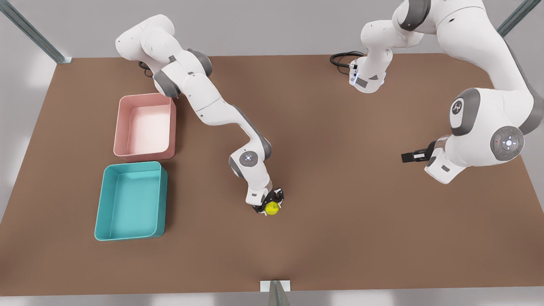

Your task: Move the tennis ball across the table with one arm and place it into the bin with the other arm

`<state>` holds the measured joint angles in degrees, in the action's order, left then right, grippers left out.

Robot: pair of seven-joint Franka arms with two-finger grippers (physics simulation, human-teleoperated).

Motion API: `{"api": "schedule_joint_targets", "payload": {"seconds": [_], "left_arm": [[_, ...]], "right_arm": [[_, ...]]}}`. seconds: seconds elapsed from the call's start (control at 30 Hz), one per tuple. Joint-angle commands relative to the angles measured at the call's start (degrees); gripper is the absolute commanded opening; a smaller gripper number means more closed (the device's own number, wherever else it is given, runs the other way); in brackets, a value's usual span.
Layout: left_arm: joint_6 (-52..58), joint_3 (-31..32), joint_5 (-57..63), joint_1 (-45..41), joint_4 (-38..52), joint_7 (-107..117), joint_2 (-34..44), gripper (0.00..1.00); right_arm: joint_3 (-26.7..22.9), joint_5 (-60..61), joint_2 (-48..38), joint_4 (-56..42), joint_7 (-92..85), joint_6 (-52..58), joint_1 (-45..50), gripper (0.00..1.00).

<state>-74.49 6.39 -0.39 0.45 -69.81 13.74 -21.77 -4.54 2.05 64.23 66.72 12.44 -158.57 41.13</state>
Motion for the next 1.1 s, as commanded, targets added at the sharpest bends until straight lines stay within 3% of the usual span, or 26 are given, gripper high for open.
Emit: {"api": "schedule_joint_targets", "payload": {"seconds": [0.0,0.07,0.13,0.2,0.33,0.5,0.63,0.67,0.87,0.93,1.07], "left_arm": [[0.5,-0.1,-0.5,-0.2,0.0,-1.3,0.0,1.00],[0.5,-0.1,-0.5,0.2,0.0,-1.3,0.0,1.00],[0.5,-0.1,-0.4,0.2,0.0,-1.3,0.0,1.00],[0.2,-0.1,-0.5,0.2,0.0,-1.3,-0.6,1.00],[0.5,-0.1,-0.5,0.0,-0.1,-1.3,-0.9,1.00],[0.6,0.0,-0.5,0.0,-0.1,-1.3,-1.2,1.00],[1.3,-0.1,-0.5,0.0,-0.1,-1.3,-1.2,1.00],[1.3,0.0,-0.5,0.0,-0.1,-1.3,-1.2,1.00],[2.8,0.7,-0.5,-0.2,0.5,-0.9,-0.6,1.00],[4.0,0.8,-0.5,0.0,0.5,-0.8,-0.9,1.00],[3.9,0.8,-1.0,0.2,0.5,-1.3,-1.1,1.00]], "right_arm": [[0.0,0.2,-0.4,0.0,0.8,-0.4,-0.1,0.60],[0.0,0.1,-3.0,1.1,0.6,1.0,-1.3,0.60],[-0.2,-0.3,-10.3,4.1,-2.0,9.9,-2.7,0.61],[-0.1,0.1,-20.7,9.1,-19.7,24.7,-10.6,0.61],[-0.2,0.4,-29.2,9.4,-39.8,50.7,-25.8,0.60],[-1.1,-0.6,-28.6,10.0,-53.5,53.8,-38.2,0.60],[-2.3,-0.2,-28.6,14.0,-53.4,53.6,-39.6,0.64],[-2.3,0.4,-28.2,14.0,-53.3,53.6,-39.6,1.00],[-2.1,3.1,-27.9,13.1,-50.6,53.6,-39.1,1.00],[-2.3,1.6,-31.9,13.1,-24.6,54.0,-33.9,1.00],[-1.9,0.2,-43.5,13.6,-15.3,66.5,-32.9,1.00]]}}
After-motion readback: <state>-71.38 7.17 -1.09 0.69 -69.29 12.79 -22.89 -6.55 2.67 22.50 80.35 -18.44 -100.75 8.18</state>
